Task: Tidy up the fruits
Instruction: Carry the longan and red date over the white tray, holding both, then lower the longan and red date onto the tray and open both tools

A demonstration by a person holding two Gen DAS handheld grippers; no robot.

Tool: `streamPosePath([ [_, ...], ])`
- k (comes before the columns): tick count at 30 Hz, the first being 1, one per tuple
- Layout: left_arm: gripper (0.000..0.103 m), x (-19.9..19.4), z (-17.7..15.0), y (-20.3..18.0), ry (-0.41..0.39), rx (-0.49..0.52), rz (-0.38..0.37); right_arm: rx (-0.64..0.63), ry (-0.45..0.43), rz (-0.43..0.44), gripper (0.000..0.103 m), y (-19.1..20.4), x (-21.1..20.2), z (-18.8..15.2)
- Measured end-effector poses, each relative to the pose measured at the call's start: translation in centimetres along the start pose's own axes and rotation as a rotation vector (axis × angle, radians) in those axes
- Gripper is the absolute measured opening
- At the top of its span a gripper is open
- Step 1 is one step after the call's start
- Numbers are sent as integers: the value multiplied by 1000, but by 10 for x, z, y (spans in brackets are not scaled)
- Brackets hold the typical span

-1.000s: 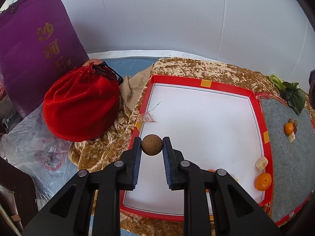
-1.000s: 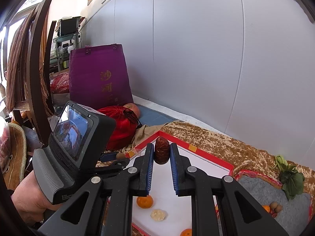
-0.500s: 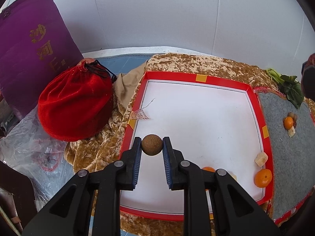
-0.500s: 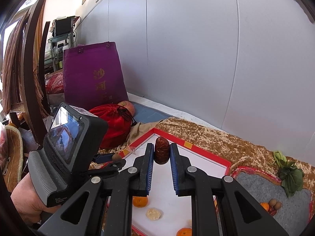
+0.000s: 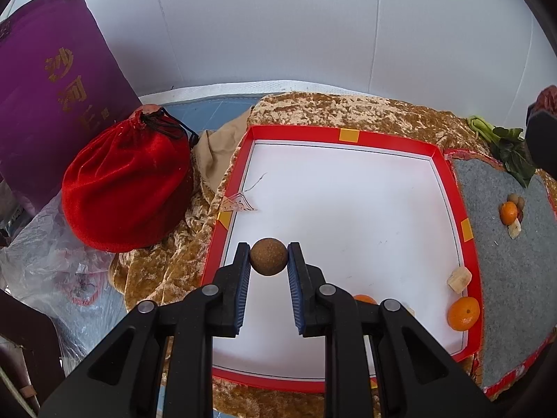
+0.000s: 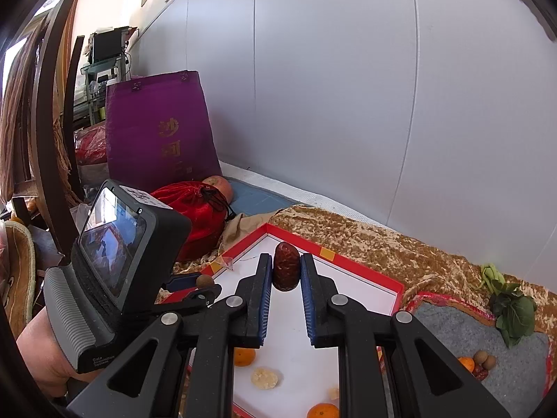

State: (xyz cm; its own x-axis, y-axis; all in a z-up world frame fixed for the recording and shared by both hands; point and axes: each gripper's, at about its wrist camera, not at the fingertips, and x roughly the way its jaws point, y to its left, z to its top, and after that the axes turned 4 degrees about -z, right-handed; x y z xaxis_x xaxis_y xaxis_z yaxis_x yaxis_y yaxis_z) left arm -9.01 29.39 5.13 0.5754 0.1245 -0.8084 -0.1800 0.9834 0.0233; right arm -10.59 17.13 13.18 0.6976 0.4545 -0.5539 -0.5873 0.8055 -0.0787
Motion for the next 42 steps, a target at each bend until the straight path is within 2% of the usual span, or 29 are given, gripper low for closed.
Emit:
streamPosePath([
  [16, 19, 5, 0, -8, 21, 34, 10, -17, 16, -15, 16, 3, 5, -3],
  [20, 19, 17, -4, -16, 75, 72, 17, -16, 97, -63, 16, -4, 27, -16],
  [24, 19, 27, -8, -29, 122, 128, 37, 2, 252, -100, 16, -19, 61, -42],
  [27, 19, 26, -8, -39, 117, 153, 40, -14, 325, -138, 16, -26, 76, -60],
  [30, 20, 25, -5, -47, 111, 178, 68, -7, 361, -135, 18, -34, 79, -69],
  [32, 28, 24, -3, -52, 104, 179, 69, -13, 359, -143, 19, -41, 76, -71],
  [34, 37, 20, 1, -55, 83, 175, 75, -24, 343, -154, 32, -46, 66, -69],
  [40, 48, 2, 15, -74, -29, 188, 99, -81, 187, -262, 50, -67, 24, -53],
  [42, 48, -2, 18, -84, -50, 197, 88, -74, 143, -292, 52, -77, 9, -48],
])
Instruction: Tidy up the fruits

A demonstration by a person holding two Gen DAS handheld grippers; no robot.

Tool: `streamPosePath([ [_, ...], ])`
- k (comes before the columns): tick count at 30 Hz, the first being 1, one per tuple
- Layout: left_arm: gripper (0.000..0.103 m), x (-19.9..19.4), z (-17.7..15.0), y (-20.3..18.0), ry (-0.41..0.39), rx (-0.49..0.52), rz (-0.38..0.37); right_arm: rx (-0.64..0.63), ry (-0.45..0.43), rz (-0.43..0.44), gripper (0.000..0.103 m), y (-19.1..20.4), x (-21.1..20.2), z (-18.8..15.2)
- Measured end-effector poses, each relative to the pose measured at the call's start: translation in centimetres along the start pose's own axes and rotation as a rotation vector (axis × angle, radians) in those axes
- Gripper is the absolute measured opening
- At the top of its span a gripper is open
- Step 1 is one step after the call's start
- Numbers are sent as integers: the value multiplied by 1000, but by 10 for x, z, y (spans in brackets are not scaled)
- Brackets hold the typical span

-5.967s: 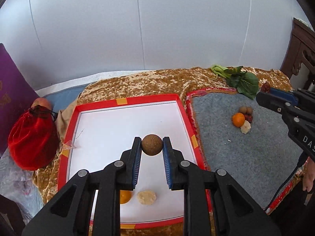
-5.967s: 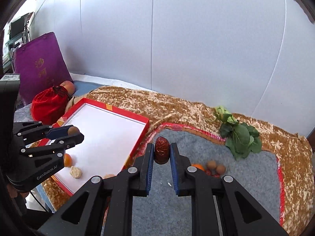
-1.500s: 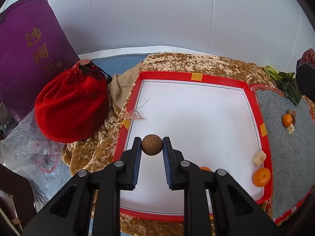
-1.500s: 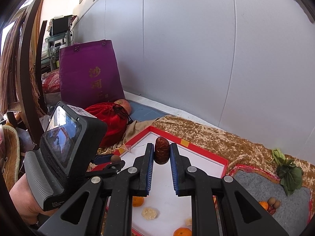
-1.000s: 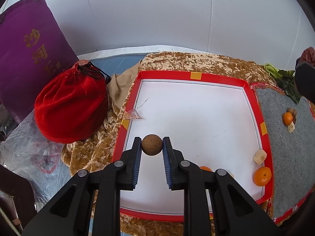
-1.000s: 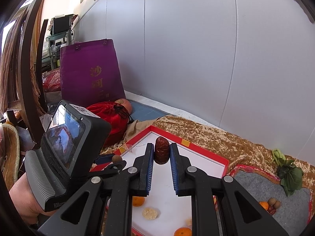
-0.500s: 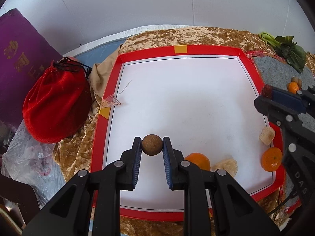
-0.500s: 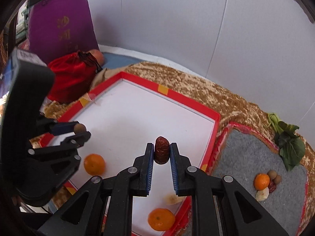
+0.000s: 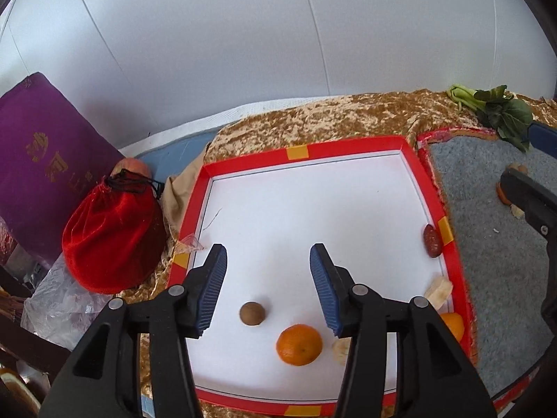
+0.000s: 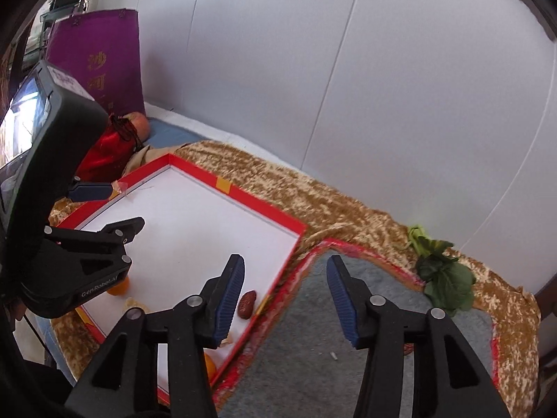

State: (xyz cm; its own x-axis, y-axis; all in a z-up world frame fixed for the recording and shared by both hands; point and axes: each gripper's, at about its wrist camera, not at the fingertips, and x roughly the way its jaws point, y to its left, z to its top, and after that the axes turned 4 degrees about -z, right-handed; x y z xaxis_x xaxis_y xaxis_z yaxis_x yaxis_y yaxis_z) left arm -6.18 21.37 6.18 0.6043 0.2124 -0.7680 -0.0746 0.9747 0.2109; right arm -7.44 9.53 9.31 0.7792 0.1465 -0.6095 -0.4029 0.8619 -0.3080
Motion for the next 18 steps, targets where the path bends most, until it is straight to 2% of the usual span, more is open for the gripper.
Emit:
streamPosePath([
  [3, 48, -5, 6, -18, -27, 32, -16, 22, -38, -24, 54, -19, -15, 3],
  [6, 48, -8, 10, -33, -43, 64, -23, 57, -78, -41, 61, -37, -29, 4],
  [9, 48, -6, 11, -42, -41, 92, -21, 96, -94, -35, 61, -50, -38, 5],
  [18, 48, 0, 9, -33, -18, 57, -14, 90, -118, -3, 61, -42, -49, 9],
])
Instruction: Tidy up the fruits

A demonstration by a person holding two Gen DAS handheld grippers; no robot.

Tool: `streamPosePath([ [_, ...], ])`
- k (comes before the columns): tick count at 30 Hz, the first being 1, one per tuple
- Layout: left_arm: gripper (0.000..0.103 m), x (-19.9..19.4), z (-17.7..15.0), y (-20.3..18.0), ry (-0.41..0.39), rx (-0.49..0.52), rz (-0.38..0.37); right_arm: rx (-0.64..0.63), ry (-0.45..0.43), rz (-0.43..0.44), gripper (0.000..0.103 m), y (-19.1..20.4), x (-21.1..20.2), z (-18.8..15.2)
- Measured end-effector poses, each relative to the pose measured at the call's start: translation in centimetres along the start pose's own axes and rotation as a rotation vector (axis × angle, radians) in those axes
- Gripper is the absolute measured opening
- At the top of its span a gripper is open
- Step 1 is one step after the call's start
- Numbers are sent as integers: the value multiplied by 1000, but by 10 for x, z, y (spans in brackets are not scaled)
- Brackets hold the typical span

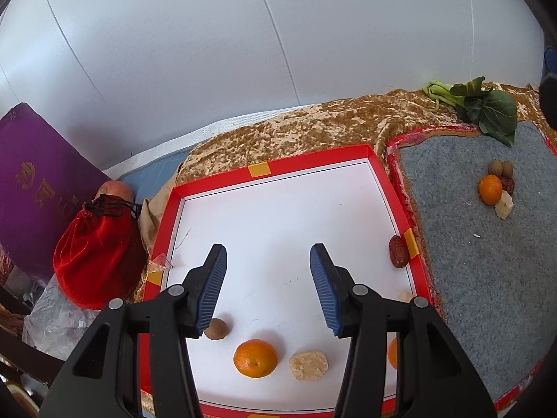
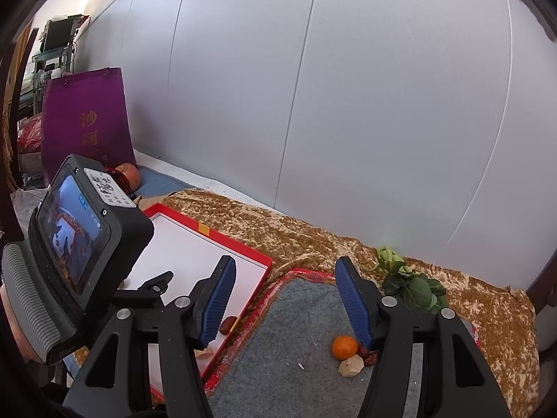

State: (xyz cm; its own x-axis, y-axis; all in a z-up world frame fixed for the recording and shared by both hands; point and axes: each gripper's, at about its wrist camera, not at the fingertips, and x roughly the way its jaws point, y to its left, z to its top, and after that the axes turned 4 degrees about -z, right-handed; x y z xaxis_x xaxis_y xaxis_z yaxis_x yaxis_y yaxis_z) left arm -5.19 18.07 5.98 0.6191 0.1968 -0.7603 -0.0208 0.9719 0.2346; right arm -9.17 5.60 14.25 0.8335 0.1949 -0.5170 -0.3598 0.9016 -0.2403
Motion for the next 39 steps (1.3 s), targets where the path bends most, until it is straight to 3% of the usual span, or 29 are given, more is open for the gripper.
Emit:
streamPosePath([
  [12, 48, -7, -1, 11, -18, -29, -2, 30, 106, 28, 61, 4, 28, -7],
  [24, 48, -2, -14, 35, 7, -87, 16, -28, -3, 123, 61, 49, -1, 11],
  [39, 48, 3, -29, 75, 42, -190, 44, -105, 0, 245, 61, 96, -6, 11],
])
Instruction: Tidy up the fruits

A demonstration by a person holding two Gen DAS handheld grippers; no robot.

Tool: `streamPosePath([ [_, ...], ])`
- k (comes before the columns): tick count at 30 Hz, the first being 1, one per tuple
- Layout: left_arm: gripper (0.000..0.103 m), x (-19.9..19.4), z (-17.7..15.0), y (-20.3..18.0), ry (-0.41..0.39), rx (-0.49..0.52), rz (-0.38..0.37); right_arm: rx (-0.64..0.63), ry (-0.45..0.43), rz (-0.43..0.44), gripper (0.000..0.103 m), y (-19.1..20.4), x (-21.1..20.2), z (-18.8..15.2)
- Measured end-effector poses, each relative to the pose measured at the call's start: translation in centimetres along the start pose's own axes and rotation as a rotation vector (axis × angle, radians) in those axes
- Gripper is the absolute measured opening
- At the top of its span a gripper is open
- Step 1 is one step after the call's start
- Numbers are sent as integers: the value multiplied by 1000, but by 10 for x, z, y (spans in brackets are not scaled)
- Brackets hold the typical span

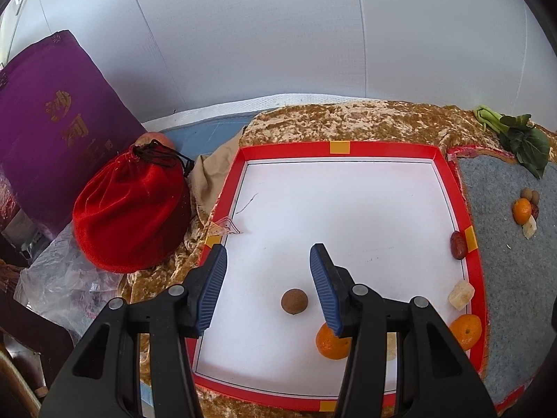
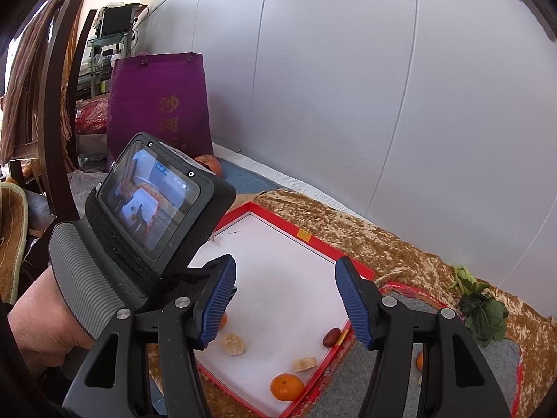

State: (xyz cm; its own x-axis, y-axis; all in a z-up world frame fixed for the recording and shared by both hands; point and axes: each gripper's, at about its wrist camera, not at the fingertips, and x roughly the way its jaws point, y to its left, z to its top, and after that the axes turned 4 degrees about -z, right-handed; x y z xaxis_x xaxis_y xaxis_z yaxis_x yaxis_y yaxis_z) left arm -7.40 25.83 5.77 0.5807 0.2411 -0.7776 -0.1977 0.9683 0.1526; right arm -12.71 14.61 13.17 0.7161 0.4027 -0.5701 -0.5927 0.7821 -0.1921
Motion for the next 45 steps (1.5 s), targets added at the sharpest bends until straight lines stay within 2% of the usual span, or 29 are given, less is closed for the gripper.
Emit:
streamPosePath([
  [10, 48, 1, -3, 12, 5, -19, 13, -22, -8, 50, 61, 19, 0, 1],
  [23, 48, 0, -4, 24, 6, -48, 29, -46, -24, 59, 61, 33, -2, 4],
  [39, 48, -1, -1, 18, -2, -42, 21, -48, -23, 37, 61, 26, -4, 1],
  [42, 48, -2, 3, 6, -10, -23, 11, -63, -8, 9, 62, 18, -2, -3],
  [45, 48, -5, 9, -18, -24, 25, -28, -41, 33, -28, 62, -8, 5, -12],
])
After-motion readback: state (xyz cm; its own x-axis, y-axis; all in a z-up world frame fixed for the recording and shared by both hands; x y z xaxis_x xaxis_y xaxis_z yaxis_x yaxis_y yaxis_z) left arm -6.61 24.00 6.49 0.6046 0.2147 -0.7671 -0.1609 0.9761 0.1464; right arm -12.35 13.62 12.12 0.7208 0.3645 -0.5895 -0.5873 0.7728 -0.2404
